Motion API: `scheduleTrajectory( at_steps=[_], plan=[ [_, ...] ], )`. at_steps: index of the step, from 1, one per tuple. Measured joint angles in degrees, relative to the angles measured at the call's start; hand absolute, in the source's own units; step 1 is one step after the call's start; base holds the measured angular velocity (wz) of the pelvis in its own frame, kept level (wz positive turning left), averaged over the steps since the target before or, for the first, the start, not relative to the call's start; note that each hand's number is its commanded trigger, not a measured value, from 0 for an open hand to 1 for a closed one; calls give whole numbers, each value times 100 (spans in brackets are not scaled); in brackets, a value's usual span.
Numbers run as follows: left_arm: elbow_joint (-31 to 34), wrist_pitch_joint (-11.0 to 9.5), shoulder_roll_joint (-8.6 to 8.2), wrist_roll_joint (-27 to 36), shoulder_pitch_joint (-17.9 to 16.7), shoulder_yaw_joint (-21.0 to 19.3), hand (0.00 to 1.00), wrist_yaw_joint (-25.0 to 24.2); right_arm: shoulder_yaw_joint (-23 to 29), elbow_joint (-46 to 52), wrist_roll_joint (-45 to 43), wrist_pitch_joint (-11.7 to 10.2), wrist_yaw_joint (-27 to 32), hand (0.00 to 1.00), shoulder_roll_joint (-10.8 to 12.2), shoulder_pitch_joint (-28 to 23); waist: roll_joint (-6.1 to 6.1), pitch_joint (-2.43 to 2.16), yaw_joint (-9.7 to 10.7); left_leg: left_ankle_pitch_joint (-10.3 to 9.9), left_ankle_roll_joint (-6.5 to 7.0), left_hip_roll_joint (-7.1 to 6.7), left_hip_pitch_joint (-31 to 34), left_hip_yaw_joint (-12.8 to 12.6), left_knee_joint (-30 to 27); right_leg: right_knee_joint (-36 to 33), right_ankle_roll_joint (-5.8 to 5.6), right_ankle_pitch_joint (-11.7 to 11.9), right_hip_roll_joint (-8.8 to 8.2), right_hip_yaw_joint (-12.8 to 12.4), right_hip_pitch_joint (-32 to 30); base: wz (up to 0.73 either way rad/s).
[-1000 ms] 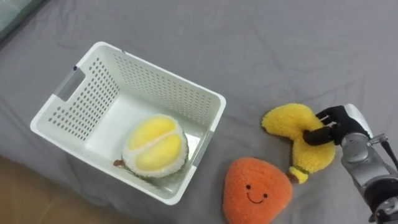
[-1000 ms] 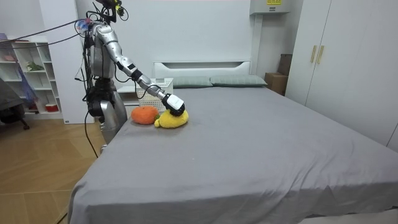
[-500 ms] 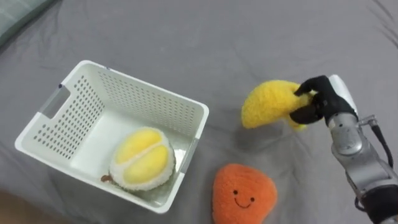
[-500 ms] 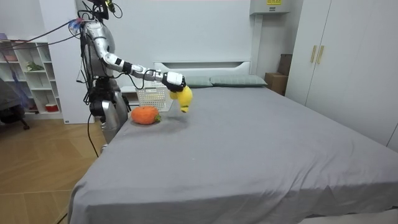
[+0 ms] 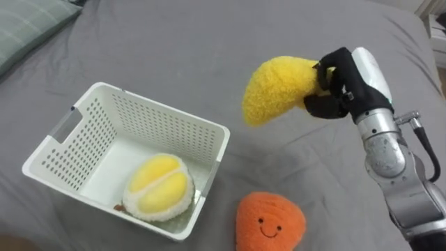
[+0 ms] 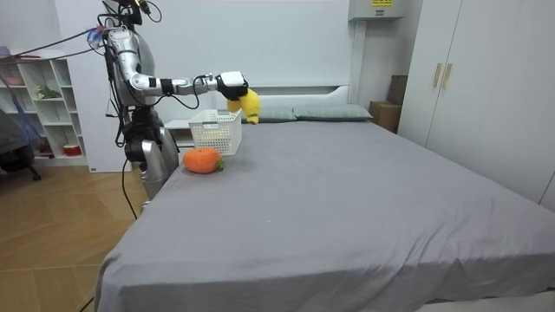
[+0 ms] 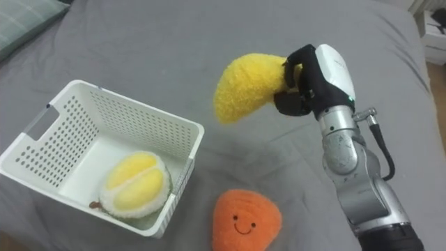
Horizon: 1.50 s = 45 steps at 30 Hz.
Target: Collect toys from the bed
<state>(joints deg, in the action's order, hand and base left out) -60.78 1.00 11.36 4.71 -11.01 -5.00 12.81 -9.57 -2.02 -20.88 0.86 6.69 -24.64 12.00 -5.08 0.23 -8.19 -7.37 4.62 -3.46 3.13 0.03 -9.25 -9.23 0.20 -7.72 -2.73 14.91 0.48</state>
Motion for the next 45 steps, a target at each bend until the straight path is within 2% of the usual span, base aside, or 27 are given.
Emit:
scheduleTrajectory(
  at_steps=[4,11,16,21,25,30,35,38,45],
  plan=[
    [-121,-12,-8,-36,-1,-2,0,82,4,740,68,19,-91,100,-1,11,27,12,11,-10,3,-4,-74,14,10,46,-3,-1,0,3,96,0],
    [-120,-6,-90,-37,-9,4,0,82,0,1428,193,30,-383,100,25,14,22,14,-17,-11,5,-9,-84,34,5,55,-3,-1,-1,64,149,2],
    [-108,30,-125,-83,49,3,0,44,-75,1941,3,119,-524,100,278,18,7,9,-99,-14,5,-7,-77,38,12,55,-6,-3,-3,68,139,0],
    [-109,30,-126,-93,157,91,0,-26,-386,1989,9,234,-639,100,390,54,-77,-34,-274,-13,5,-8,-89,60,-4,54,-6,-3,-6,93,155,2],
    [-113,34,-127,-93,163,92,0,-78,-576,1991,16,295,-856,100,499,55,-93,-17,-358,-12,8,-23,-89,79,-16,55,-9,-5,-15,101,155,0],
    [-115,88,-126,-99,149,86,0,-120,-664,1991,67,319,-1037,100,500,64,-62,5,-511,-14,8,-23,-93,84,-3,55,-13,-8,-17,97,166,0],
    [-146,151,-122,-106,166,89,0,-235,-1047,1985,28,438,-1284,100,532,70,1,65,-520,-20,3,-36,-83,167,8,56,-20,-12,-10,100,187,6],
    [-173,155,-113,-120,179,82,0,-246,-1215,1985,-159,520,-1365,100,646,71,-8,61,-593,-24,-1,-32,-32,168,8,55,-20,-12,-3,103,154,0],
    [-233,155,-80,-296,374,70,0,-245,-1596,1985,-101,552,-1438,100,726,72,-72,36,-816,-25,3,-30,2,188,-40,62,-21,-12,-8,134,123,4]
  ],
)
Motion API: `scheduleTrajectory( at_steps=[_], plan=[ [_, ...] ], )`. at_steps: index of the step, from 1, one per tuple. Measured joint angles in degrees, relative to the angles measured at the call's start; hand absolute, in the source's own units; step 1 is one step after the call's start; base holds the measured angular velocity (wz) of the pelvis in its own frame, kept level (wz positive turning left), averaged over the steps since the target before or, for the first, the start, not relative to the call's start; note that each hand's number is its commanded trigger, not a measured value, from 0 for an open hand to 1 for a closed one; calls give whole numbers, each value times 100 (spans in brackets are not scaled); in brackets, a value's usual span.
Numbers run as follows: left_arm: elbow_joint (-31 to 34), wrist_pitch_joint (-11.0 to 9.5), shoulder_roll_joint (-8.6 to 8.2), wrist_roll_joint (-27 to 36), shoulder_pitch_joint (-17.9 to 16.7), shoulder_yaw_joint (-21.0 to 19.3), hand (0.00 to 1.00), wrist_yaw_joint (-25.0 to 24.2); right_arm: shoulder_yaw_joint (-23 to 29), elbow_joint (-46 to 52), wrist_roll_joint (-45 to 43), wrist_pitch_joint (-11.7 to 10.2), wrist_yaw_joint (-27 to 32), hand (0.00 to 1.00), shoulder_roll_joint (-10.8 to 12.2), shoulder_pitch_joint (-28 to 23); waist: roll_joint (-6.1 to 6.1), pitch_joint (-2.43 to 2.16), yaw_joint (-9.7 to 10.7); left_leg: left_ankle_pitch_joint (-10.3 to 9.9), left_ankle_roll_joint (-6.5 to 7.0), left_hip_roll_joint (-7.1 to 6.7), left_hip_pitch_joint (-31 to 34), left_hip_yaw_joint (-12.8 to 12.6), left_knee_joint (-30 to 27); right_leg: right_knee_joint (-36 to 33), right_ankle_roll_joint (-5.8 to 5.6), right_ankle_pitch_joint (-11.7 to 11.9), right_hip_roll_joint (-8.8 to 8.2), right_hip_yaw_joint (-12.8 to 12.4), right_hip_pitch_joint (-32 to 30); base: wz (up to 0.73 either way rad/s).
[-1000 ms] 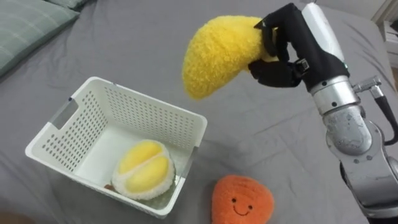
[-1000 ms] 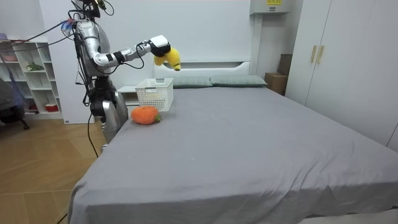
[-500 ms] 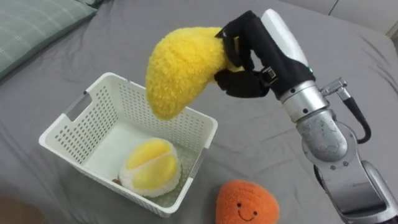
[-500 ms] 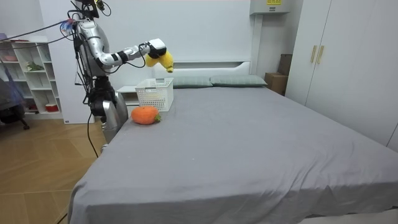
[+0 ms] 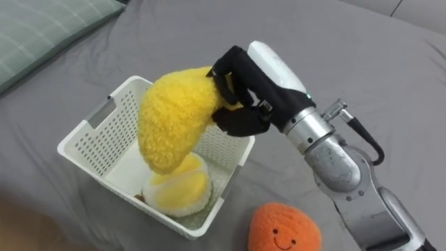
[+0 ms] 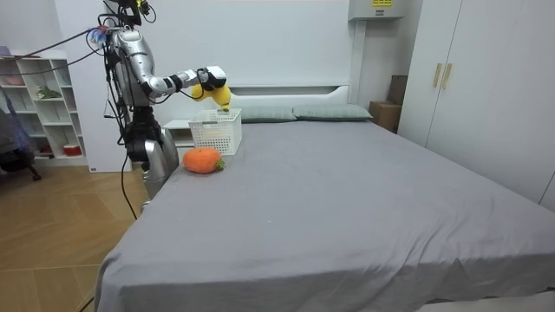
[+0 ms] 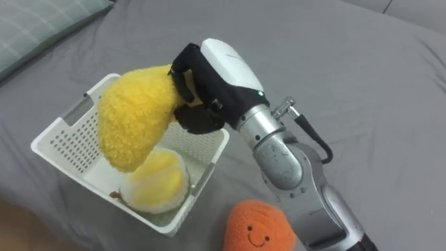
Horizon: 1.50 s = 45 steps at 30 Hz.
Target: Collect toys from the bed
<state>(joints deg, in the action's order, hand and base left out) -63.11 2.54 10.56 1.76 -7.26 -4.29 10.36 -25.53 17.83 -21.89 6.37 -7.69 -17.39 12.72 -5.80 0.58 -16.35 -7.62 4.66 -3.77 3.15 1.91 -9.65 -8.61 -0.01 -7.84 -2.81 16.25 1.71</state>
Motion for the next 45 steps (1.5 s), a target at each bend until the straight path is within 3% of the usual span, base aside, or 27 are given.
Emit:
scheduleTrajectory(
  at_steps=[2,3,4,7,9,24,45],
  plan=[
    [0,-3,2,-22,67,1,0,1,-81,-28,22,-2,0,100,40,0,-14,6,-91,1,1,-1,-16,2,3,5,-1,0,-5,27,17,2],
    [0,-3,2,-23,105,0,0,2,-109,-92,38,-2,0,93,65,-1,-19,8,-122,1,1,-3,-47,4,11,7,-1,-1,-7,53,48,0],
    [2,-3,2,-26,135,-2,0,14,-133,-152,30,-2,0,71,87,-1,-20,15,-144,1,1,-4,-64,20,18,7,-2,-1,-10,87,70,4],
    [13,-4,2,-143,150,-4,0,27,-140,-319,27,-5,-3,40,233,0,-16,32,-149,0,2,-6,-83,44,14,7,-3,-2,-11,102,101,3],
    [17,-4,2,-154,153,-4,0,27,-140,-461,0,-2,-40,1,305,-1,-16,34,-136,-6,5,-6,-78,55,19,6,-4,-2,-17,101,119,0],
    [19,-1,19,-527,82,-13,0,29,-139,-627,-143,73,-504,0,399,-22,-56,8,-129,-11,8,-12,-89,55,-29,2,-4,-2,-9,101,118,0],
    [25,-2,19,-633,10,-62,0,47,-12,-628,-281,66,-499,0,390,-29,-19,33,-100,-12,7,-15,-83,58,-4,2,-4,-2,-9,100,122,0]
  ],
)
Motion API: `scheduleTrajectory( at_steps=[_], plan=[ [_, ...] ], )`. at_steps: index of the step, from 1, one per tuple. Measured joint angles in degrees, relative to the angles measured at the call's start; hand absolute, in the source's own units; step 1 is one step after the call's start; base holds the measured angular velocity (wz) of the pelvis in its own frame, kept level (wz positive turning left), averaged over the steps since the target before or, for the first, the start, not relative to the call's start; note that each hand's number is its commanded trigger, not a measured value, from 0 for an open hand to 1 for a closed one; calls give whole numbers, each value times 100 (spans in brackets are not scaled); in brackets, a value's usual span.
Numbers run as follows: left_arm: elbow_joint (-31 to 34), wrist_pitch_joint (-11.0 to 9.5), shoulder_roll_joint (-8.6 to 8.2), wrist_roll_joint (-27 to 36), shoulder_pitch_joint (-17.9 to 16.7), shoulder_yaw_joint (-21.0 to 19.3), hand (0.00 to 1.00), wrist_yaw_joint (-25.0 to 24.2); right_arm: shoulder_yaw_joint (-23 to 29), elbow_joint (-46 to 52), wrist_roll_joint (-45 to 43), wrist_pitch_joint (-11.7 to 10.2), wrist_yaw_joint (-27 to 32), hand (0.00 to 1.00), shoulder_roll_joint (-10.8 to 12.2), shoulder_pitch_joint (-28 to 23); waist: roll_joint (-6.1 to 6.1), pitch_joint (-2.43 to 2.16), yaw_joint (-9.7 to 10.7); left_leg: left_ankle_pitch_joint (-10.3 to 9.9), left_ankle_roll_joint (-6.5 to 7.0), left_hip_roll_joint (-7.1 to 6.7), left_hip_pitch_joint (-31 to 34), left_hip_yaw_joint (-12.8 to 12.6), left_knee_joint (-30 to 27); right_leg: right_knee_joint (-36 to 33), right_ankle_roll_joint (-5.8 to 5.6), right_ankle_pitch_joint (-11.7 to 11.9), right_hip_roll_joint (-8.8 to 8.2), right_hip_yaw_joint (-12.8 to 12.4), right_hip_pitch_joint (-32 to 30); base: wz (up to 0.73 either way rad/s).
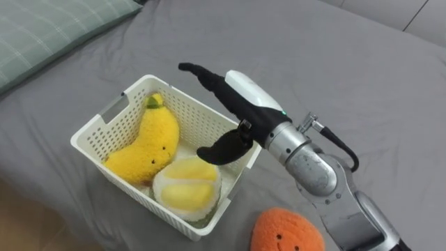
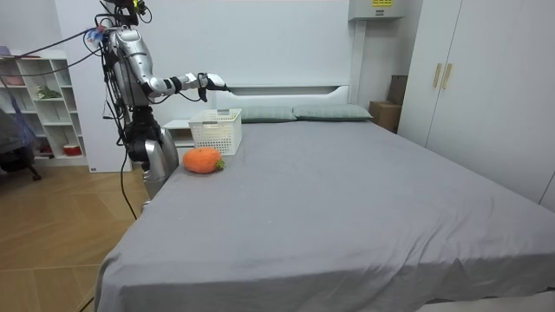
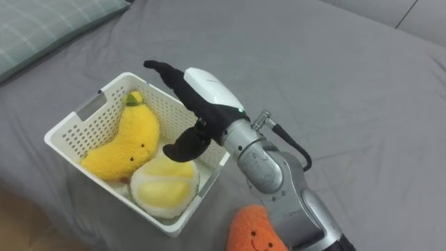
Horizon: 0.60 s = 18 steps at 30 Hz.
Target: Collect toys from the bed
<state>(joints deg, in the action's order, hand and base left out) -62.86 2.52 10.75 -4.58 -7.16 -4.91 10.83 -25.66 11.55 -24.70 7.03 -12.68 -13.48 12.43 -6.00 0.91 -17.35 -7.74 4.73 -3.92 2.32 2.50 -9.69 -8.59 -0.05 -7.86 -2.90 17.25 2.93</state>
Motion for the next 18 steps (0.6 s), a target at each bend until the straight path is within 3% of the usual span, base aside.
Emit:
scheduleTrajectory(
  at_steps=[12,14,17,18],
  plan=[
    [121,-1,-17,-7,-56,-199,0,4,407,1,252,-29,401,0,-40,-82,10,5,138,0,0,-1,4,-1,-1,-2,0,0,1,-45,13,0],
    [139,-5,-19,1,-41,-208,0,11,506,-1,276,-126,538,0,-42,-250,21,0,151,0,0,-1,-14,-10,-3,-2,0,0,2,-89,16,-2],
    [144,-10,-69,49,-66,-248,0,27,601,-114,340,-213,587,0,-44,-556,80,34,203,-1,4,3,-123,-78,6,-1,-1,0,-1,-137,97,-9],
    [145,-11,-94,46,-88,-314,0,26,686,-190,336,-216,587,0,-43,-684,95,22,272,-4,9,1,-146,-78,15,-3,-4,-2,-4,-140,107,-4]
  ],
)
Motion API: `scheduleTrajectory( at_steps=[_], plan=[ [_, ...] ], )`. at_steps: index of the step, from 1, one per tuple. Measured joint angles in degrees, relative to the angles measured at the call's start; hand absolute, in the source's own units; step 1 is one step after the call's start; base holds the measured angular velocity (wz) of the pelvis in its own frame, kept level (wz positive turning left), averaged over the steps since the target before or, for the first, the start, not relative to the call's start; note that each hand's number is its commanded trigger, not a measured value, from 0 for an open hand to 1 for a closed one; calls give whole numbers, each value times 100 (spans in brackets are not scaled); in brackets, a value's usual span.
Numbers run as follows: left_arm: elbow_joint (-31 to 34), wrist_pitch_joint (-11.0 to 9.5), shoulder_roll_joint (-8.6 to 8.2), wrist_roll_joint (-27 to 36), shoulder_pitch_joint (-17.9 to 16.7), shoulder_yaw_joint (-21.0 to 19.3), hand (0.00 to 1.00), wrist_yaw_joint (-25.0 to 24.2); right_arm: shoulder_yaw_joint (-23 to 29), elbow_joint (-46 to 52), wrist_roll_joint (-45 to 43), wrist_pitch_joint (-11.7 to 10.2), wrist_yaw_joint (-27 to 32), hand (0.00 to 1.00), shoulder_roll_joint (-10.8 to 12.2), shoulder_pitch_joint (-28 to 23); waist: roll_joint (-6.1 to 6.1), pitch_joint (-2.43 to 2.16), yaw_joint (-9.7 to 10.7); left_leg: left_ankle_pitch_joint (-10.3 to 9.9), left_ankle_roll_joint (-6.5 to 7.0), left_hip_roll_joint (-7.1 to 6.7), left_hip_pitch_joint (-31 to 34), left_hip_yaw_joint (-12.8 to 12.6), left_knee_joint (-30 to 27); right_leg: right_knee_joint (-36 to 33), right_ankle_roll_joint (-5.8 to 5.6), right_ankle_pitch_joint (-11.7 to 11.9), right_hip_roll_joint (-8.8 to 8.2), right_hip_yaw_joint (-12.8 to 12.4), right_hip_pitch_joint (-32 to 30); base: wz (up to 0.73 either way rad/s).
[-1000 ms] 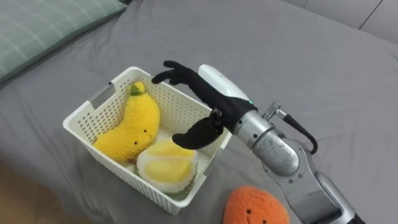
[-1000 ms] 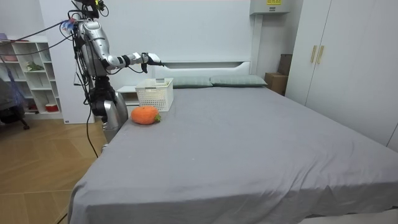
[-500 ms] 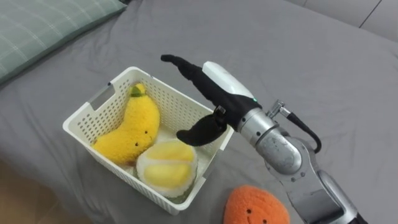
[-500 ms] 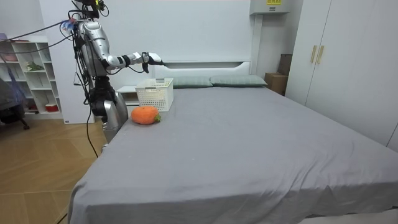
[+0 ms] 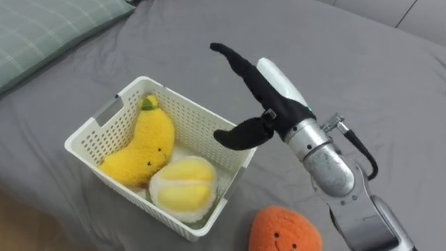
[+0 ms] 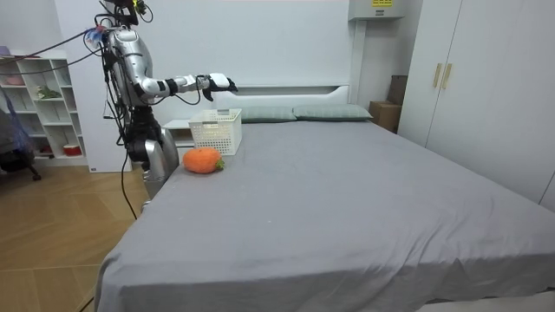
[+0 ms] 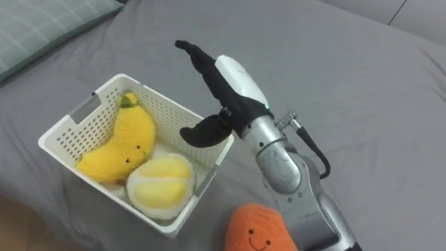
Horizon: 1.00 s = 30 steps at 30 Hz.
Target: Collect toys from the bed
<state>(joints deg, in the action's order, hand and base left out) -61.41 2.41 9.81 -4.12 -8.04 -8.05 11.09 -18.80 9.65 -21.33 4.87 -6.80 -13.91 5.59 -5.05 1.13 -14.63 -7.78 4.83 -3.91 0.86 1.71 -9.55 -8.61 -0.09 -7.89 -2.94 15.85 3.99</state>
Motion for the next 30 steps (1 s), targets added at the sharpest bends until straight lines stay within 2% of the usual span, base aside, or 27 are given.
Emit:
scheduleTrajectory(
  at_steps=[2,3,6,7,8,10,12,13,16,21,25,30],
  plan=[
    [0,-2,-14,-19,-37,-107,0,-1,181,-41,47,2,1,0,-2,-153,9,3,52,-2,3,-1,-3,-16,19,0,-4,-2,0,-38,-5,-6],
    [3,0,-13,-19,-69,-138,0,0,329,-70,112,2,13,0,-4,-216,20,-5,143,-3,4,-1,11,-16,16,-2,-4,-2,-5,-49,-7,0],
    [122,0,-22,-30,-171,-270,0,-1,666,-93,182,0,128,0,-9,-275,43,-32,246,-5,2,12,28,-72,5,-2,-6,-4,-15,-134,-36,-10],
    [139,0,-21,-29,-207,-315,0,17,755,-109,183,-4,216,0,-27,-327,45,-54,306,-5,0,16,-9,-94,4,-2,-6,-4,-13,-152,-31,-8],
    [139,0,-22,-29,-240,-314,0,45,785,-112,195,-7,249,0,-41,-376,63,-51,320,-5,-1,17,-26,-101,3,-3,-6,-4,-12,-152,-17,-11],
    [156,-3,-42,13,-269,-308,0,185,871,-114,400,-8,299,0,-63,-661,73,-131,373,-5,1,25,-67,-170,16,-6,-7,-4,-15,-174,-4,-12],
    [154,-5,-61,13,-278,-308,0,255,907,-116,591,-7,329,0,-62,-813,84,-129,430,-5,2,25,-83,-192,14,-13,-7,-4,-16,-179,9,-7],
    [134,-18,-83,13,-275,-313,0,284,911,-122,684,-11,356,0,-57,-857,120,-104,490,-5,3,24,-96,-198,16,-14,-8,-4,-12,-179,13,-6],
    [67,-42,-188,15,-273,-400,0,325,1075,-315,866,-39,430,0,-50,-960,155,-87,585,-34,13,21,-125,-200,15,-9,-16,-8,-12,-186,76,-1],
    [-86,-28,-260,16,-293,-405,0,327,1210,-737,1129,-57,653,0,-31,-1153,171,-96,677,-62,10,18,-145,-206,-18,-9,-30,-16,-11,-210,102,-2],
    [-157,-27,-257,13,-360,-421,0,341,1442,-1132,1175,-66,677,0,34,-1227,180,-99,708,-60,14,17,-147,-226,-18,-7,-35,-20,12,-304,96,-2],
    [-150,-31,-223,12,-390,-418,0,361,1490,-1335,1166,-119,702,0,47,-1250,189,-97,793,-66,21,23,-143,-302,-18,-3,-43,-25,8,-351,75,-6]
  ],
)
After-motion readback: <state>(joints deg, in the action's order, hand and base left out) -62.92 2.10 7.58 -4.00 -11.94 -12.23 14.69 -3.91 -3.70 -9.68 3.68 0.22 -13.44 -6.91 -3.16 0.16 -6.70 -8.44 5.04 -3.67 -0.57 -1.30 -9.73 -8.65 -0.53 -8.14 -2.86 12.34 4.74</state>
